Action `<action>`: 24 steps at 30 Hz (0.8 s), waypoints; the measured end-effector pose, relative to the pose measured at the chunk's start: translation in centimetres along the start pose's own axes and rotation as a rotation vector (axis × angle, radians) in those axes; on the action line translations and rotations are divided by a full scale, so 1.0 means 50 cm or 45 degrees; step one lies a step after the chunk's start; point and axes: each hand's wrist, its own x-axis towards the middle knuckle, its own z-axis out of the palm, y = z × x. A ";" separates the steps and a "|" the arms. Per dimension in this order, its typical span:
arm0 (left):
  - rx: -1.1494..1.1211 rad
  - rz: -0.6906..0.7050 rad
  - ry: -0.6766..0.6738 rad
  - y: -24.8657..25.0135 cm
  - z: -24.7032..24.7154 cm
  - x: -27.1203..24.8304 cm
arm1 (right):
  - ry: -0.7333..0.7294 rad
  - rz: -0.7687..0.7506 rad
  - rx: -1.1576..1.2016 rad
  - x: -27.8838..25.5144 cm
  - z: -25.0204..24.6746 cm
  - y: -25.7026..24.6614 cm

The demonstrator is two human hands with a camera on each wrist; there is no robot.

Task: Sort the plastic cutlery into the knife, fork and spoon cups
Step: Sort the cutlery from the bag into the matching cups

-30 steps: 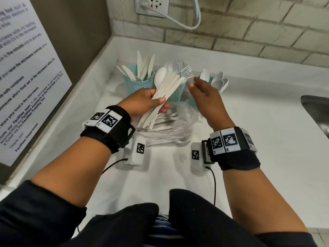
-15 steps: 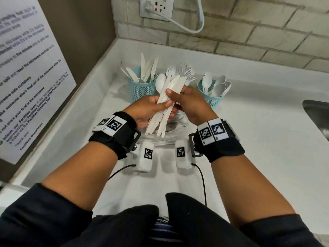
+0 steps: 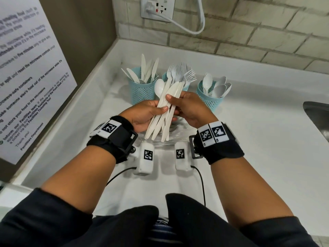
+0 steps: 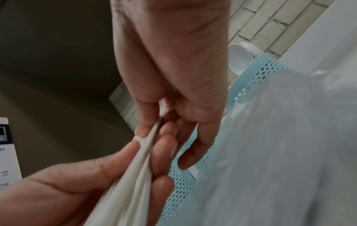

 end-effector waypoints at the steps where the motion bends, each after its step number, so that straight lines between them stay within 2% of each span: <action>1: 0.007 -0.001 0.013 -0.002 -0.001 0.001 | -0.004 0.012 -0.006 -0.001 0.001 0.000; 11: 0.043 0.030 0.186 -0.013 -0.011 0.013 | 0.050 0.011 0.024 -0.006 0.001 -0.004; 24: -0.010 0.049 0.231 -0.016 -0.009 0.010 | 0.153 0.020 0.037 0.007 0.000 -0.002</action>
